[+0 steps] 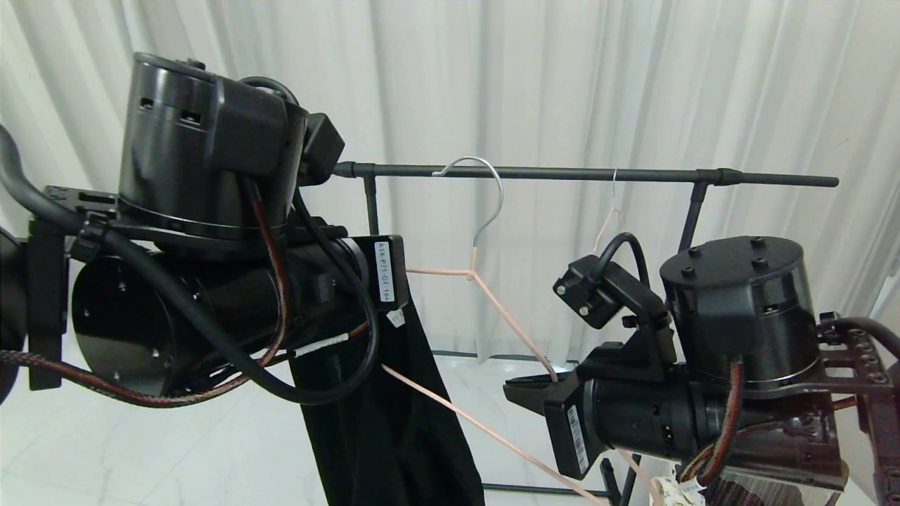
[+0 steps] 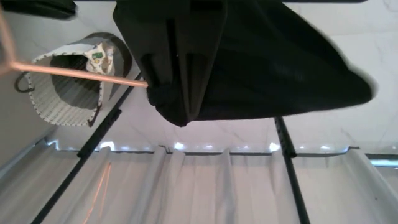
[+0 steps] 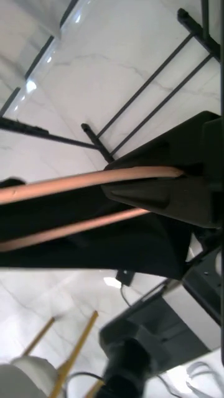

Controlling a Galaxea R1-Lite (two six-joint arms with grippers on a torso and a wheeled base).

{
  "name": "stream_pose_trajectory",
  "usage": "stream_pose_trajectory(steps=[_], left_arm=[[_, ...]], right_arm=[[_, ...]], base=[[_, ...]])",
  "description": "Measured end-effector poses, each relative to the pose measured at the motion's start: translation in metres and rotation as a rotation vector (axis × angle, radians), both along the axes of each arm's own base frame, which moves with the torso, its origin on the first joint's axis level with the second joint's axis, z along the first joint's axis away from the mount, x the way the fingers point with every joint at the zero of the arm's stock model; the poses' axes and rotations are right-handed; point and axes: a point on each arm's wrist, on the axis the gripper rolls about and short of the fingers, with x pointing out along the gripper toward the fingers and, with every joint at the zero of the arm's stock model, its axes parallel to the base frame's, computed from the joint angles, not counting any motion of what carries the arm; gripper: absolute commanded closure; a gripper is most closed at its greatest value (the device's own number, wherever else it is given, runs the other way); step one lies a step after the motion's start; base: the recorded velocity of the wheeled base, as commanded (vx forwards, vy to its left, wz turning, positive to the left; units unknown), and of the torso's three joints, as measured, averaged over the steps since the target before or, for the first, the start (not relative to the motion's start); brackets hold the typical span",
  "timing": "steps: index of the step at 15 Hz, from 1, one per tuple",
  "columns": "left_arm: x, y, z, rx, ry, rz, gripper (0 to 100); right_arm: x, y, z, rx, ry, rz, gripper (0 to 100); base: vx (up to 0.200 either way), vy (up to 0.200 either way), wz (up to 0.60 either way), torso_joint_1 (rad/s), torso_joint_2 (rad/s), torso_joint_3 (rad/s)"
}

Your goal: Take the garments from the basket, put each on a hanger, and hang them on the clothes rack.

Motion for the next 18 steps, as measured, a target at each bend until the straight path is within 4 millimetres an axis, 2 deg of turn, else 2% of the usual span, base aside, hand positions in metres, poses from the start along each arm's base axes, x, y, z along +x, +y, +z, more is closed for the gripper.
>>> stream_pose_trajectory(steps=[4, 9, 14, 18], left_arm=[[0.001, 0.001, 0.007, -0.017, -0.017, 0.006, 100], [-0.012, -0.017, 0.013, -0.046, -0.027, -0.074, 100], [-0.018, -0.029, 0.016, -0.081, -0.059, -0.116, 100], [-0.019, -0.030, 0.013, -0.074, -0.059, -0.123, 100]], right_arm=[[0.003, 0.003, -0.002, 0.004, 0.018, -0.042, 100], [0.007, 0.014, 0.001, 0.016, 0.013, -0.035, 100], [0.009, 0.025, -0.005, 0.007, 0.028, -0.039, 100], [0.012, 0.025, -0.008, 0.004, 0.032, -0.140, 100]], base=[[0.000, 0.000, 0.00, 0.000, 0.00, 0.000], [0.000, 0.000, 0.00, 0.000, 0.00, 0.000], [0.000, 0.000, 0.00, 0.000, 0.00, 0.000], [0.000, 0.000, 0.00, 0.000, 0.00, 0.000]])
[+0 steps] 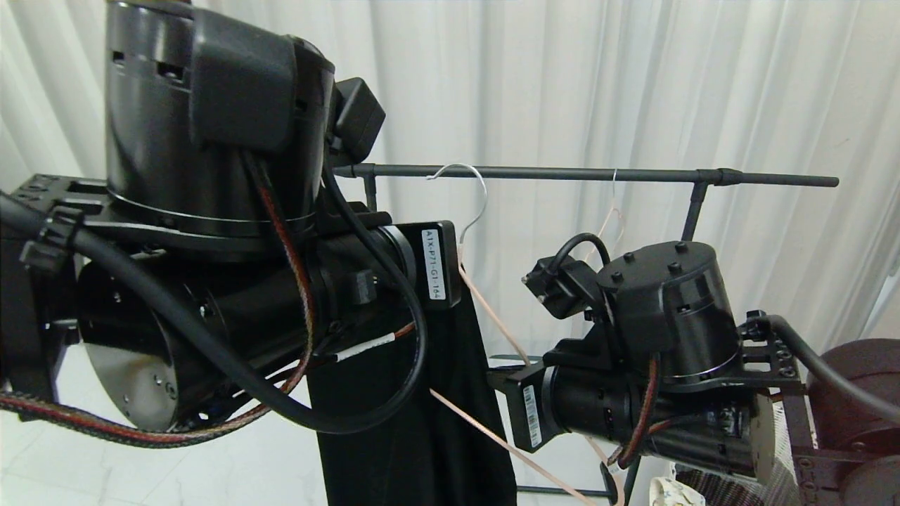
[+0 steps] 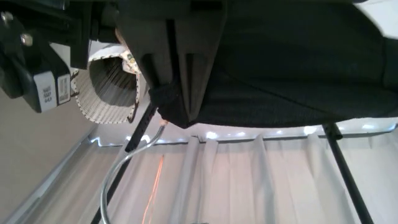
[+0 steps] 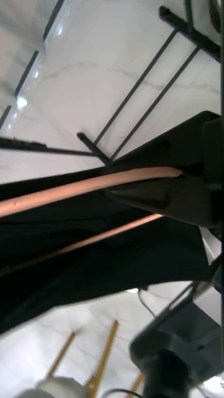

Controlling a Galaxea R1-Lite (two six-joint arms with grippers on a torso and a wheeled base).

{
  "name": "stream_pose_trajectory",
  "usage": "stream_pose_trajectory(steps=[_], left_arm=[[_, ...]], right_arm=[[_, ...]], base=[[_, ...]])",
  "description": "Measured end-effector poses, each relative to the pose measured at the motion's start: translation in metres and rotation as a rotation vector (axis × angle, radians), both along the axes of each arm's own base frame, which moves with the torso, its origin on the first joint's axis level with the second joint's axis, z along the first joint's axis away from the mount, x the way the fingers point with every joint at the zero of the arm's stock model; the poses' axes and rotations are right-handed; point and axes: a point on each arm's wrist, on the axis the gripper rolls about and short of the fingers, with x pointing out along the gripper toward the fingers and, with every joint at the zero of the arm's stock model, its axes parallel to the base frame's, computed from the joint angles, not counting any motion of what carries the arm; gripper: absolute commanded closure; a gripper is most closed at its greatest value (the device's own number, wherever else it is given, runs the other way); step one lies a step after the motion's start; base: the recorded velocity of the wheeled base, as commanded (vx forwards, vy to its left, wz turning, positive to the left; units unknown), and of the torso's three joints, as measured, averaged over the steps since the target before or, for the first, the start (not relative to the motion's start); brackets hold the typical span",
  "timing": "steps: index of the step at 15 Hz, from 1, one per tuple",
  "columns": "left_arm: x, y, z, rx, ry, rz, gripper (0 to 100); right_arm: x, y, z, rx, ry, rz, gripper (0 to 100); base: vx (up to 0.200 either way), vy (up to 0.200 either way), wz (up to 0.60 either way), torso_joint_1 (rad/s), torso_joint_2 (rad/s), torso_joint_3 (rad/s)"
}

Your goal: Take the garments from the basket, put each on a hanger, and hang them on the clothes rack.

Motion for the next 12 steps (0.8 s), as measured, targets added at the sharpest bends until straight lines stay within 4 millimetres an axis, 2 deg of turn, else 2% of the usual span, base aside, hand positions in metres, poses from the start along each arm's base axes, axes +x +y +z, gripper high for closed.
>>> stream_pose_trajectory(steps=[1, 6, 9, 12], left_arm=[[0.000, 0.000, 0.000, -0.001, -0.001, 0.000, 0], [-0.001, 0.002, 0.002, 0.018, -0.021, 0.022, 0], [-0.004, 0.010, 0.004, 0.036, -0.038, 0.025, 0], [-0.010, 0.019, -0.002, 0.055, -0.028, 0.028, 0]], right_arm=[[0.001, 0.000, 0.000, -0.003, -0.005, -0.016, 100], [0.006, 0.001, 0.005, 0.045, -0.078, -0.088, 100], [0.014, -0.002, 0.008, 0.082, -0.145, -0.134, 100], [0.020, -0.008, 0.005, 0.087, -0.245, -0.129, 100]], base=[[0.000, 0.000, 0.00, 0.000, 0.00, 0.000], [0.000, 0.000, 0.00, 0.000, 0.00, 0.000], [0.000, 0.000, 0.00, 0.000, 0.00, 0.000], [0.000, 0.000, 0.00, 0.000, 0.00, 0.000]])
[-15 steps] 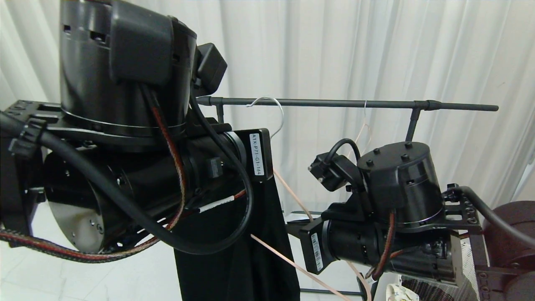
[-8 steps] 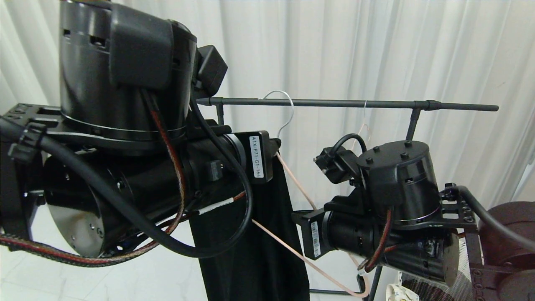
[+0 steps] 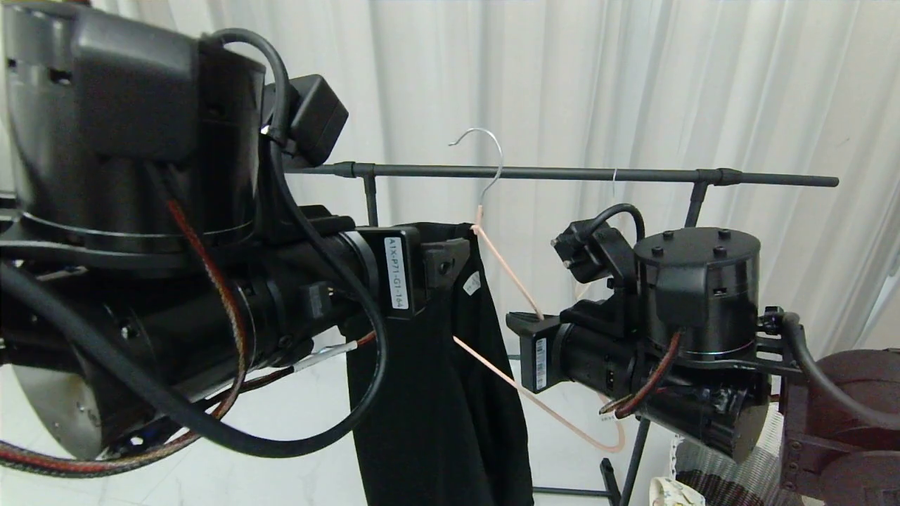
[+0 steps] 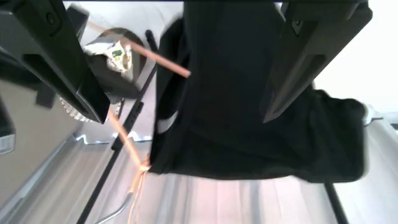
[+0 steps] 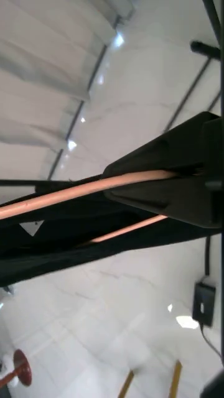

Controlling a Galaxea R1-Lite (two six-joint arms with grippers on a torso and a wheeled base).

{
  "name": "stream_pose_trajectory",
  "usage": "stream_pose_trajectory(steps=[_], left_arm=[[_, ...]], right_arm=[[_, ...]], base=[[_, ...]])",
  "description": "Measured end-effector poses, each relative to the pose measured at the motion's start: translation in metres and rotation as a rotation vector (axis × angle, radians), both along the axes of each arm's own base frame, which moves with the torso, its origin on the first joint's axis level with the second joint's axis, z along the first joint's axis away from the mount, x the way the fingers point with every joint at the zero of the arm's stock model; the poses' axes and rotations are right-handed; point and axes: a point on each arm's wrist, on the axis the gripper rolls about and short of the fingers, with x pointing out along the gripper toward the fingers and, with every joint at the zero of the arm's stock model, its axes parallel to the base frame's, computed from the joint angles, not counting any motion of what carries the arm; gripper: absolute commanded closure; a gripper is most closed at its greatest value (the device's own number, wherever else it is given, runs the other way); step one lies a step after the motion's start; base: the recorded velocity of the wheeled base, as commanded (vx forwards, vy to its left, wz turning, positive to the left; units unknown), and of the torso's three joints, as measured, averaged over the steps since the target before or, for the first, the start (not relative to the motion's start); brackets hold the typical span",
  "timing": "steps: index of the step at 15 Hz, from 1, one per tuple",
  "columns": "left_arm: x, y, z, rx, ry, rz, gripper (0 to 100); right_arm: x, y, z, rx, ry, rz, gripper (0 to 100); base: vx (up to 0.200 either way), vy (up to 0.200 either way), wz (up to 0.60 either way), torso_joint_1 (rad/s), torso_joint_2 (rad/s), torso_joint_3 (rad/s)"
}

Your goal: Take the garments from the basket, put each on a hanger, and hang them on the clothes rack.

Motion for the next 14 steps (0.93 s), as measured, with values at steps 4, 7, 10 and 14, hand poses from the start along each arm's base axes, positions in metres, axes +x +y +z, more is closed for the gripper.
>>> stream_pose_trajectory(steps=[4, 7, 10, 14], left_arm=[[-0.016, 0.025, -0.024, 0.104, 0.025, -0.006, 0], [-0.028, 0.051, -0.029, 0.120, -0.039, -0.027, 0], [-0.044, 0.074, -0.035, 0.162, -0.076, -0.158, 0], [-0.067, 0.094, -0.046, 0.198, -0.131, -0.427, 0]], right_arm=[[0.006, -0.013, -0.003, 0.015, -0.130, -0.017, 100], [-0.001, -0.037, -0.010, -0.027, -0.140, 0.021, 100], [-0.017, -0.069, -0.026, -0.102, -0.132, 0.124, 100], [-0.035, -0.095, -0.037, -0.148, -0.154, 0.291, 100]], base=[[0.000, 0.000, 0.00, 0.000, 0.00, 0.000], [0.000, 0.000, 0.00, 0.000, 0.00, 0.000], [0.000, 0.000, 0.00, 0.000, 0.00, 0.000], [0.000, 0.000, 0.00, 0.000, 0.00, 0.000]])
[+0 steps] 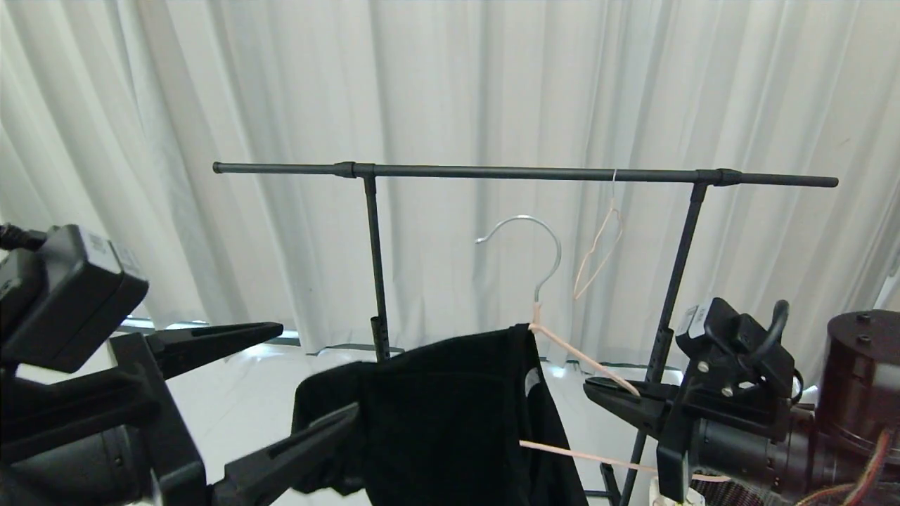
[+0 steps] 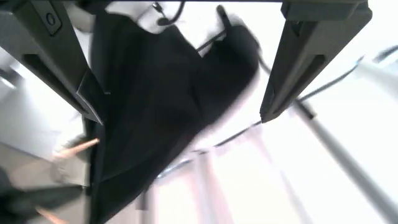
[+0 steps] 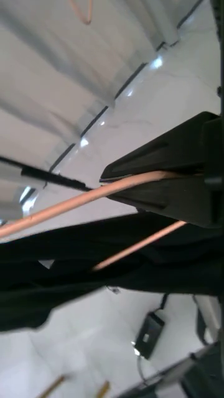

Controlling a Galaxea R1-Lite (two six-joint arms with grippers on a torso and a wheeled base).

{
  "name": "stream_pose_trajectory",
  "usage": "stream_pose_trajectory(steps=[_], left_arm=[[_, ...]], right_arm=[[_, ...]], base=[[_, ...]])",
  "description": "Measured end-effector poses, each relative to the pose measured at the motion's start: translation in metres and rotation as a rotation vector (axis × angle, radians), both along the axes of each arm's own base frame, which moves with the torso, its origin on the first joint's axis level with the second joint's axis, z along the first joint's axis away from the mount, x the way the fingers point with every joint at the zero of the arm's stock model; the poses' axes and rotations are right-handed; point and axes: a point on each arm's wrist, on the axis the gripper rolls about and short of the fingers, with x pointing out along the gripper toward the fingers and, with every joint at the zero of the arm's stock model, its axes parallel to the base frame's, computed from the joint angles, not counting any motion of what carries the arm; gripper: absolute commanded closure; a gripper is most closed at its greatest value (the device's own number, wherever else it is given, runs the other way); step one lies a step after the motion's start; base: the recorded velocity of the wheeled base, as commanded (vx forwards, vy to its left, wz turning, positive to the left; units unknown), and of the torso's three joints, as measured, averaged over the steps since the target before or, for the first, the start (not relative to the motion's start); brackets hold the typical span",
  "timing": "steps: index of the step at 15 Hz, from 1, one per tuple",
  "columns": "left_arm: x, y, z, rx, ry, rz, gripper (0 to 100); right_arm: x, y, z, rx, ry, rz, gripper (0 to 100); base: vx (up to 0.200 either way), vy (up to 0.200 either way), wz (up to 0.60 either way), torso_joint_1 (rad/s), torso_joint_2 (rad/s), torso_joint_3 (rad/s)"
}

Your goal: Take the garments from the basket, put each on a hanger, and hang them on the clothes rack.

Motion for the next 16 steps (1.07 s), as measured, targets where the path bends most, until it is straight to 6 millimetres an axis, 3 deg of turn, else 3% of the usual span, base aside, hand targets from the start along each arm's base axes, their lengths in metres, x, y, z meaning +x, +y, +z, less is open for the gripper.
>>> stream_pose_trajectory(steps=[5, 8, 14, 15, 16], left_arm=[[-0.011, 0.002, -0.017, 0.020, 0.034, -0.260, 0], [-0.007, -0.012, -0.024, 0.041, 0.085, -0.357, 0], [0.009, -0.036, -0.035, 0.058, 0.193, -0.370, 0], [0.011, -0.039, -0.037, 0.062, 0.208, -0.366, 100], [0.012, -0.040, -0.038, 0.064, 0.219, -0.361, 100]], right_arm=[[-0.008, -0.001, 0.000, -0.044, -0.085, 0.152, 100], [-0.015, 0.007, 0.000, -0.040, -0.086, 0.199, 100], [-0.020, 0.014, 0.006, -0.004, -0.127, 0.180, 100], [-0.021, 0.016, 0.006, -0.001, -0.129, 0.185, 100], [-0.022, 0.016, 0.007, 0.000, -0.130, 0.188, 100]], base=[[0.000, 0.000, 0.00, 0.000, 0.00, 0.000], [0.000, 0.000, 0.00, 0.000, 0.00, 0.000], [0.000, 0.000, 0.00, 0.000, 0.00, 0.000], [0.000, 0.000, 0.00, 0.000, 0.00, 0.000], [0.000, 0.000, 0.00, 0.000, 0.00, 0.000]])
